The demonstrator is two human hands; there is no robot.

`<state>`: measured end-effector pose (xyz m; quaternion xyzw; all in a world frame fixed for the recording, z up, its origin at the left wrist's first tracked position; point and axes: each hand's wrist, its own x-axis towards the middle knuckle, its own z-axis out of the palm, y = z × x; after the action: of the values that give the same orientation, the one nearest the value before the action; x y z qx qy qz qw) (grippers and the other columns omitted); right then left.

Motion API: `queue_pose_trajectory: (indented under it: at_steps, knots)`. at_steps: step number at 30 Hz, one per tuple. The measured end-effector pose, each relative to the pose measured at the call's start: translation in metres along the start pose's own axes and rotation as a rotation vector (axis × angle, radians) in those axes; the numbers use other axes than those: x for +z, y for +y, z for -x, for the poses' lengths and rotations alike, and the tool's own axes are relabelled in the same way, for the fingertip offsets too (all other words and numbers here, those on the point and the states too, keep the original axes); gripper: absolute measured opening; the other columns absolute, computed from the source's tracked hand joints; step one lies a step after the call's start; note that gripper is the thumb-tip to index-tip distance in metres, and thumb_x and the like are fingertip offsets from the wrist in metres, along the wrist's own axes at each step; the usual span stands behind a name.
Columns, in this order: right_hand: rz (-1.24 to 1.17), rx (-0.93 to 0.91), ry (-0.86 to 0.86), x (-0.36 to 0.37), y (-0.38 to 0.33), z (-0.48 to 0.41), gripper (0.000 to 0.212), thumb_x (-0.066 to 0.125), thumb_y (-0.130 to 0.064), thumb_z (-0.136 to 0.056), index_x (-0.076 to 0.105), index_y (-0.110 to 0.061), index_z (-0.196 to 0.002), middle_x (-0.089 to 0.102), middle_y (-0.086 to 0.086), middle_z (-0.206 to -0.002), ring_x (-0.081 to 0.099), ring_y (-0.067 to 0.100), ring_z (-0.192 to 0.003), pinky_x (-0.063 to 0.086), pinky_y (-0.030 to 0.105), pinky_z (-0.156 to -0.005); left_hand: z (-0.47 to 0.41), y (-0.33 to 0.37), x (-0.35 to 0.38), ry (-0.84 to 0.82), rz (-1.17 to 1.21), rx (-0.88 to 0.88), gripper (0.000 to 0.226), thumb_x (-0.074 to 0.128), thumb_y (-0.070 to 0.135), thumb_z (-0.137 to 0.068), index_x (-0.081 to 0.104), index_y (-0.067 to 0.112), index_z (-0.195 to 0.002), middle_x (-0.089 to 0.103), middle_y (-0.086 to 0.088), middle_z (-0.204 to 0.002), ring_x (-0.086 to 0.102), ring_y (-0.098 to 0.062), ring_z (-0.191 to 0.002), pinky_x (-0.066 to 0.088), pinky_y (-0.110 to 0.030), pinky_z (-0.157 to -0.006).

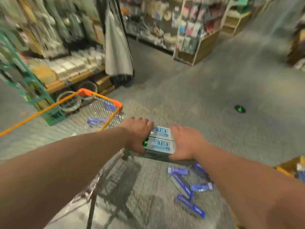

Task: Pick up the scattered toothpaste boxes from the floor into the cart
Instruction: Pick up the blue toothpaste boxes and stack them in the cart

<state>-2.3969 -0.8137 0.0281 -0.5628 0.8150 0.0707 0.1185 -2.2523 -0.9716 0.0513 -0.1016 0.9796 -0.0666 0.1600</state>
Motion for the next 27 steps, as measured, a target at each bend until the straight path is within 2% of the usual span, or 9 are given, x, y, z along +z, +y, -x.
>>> queue_pose_trajectory:
  at_steps: [5,11,17,22,27]
  knots:
    - [0.066,-0.07,0.134,-0.097,-0.049,-0.061,0.08,0.074,-0.064,-0.061,0.044,-0.022,-0.122,0.058,0.002,-0.117,0.059,0.027,-0.105,0.053,0.043,-0.088,0.03,-0.099,-0.051,0.113,-0.004,-0.12,0.08,0.077,0.064,-0.065,0.043,0.02,-0.124,0.057,-0.002,-0.12,0.058,-0.024,-0.108,0.05,-0.036,-0.088]
    - [0.119,-0.127,0.179,-0.14,-0.118,-0.144,0.086,0.075,-0.065,-0.06,0.044,-0.021,-0.127,0.058,0.002,-0.124,0.06,0.028,-0.111,0.051,0.043,-0.086,0.047,-0.207,-0.043,0.132,-0.007,-0.21,0.081,0.076,0.071,-0.063,0.044,0.02,-0.119,0.058,-0.002,-0.117,0.058,-0.025,-0.108,0.052,-0.04,-0.093]
    - [0.07,-0.193,0.144,-0.139,-0.182,-0.245,0.089,0.075,-0.067,-0.058,0.043,-0.021,-0.127,0.057,0.003,-0.125,0.059,0.029,-0.115,0.05,0.045,-0.089,0.045,-0.304,-0.006,0.035,0.015,-0.32,0.085,0.077,0.065,-0.066,0.042,0.023,-0.13,0.055,0.002,-0.114,0.054,-0.019,-0.099,0.051,-0.037,-0.094]
    - [0.011,-0.268,0.124,-0.115,-0.22,-0.343,0.089,0.076,-0.065,-0.059,0.043,-0.021,-0.128,0.056,0.002,-0.126,0.058,0.028,-0.118,0.048,0.045,-0.091,0.024,-0.378,0.047,-0.075,0.025,-0.416,0.097,0.078,0.065,-0.066,0.035,0.021,-0.141,0.053,0.0,-0.124,0.052,-0.021,-0.111,0.046,-0.039,-0.103]
    - [-0.054,-0.3,0.069,-0.075,-0.259,-0.432,0.093,0.075,-0.067,-0.064,0.04,-0.019,-0.135,0.052,0.002,-0.134,0.053,0.027,-0.126,0.046,0.049,-0.098,-0.001,-0.444,0.106,-0.157,0.036,-0.509,0.107,0.077,0.065,-0.066,0.026,0.023,-0.151,0.043,-0.003,-0.14,0.041,-0.024,-0.13,0.029,-0.041,-0.119]
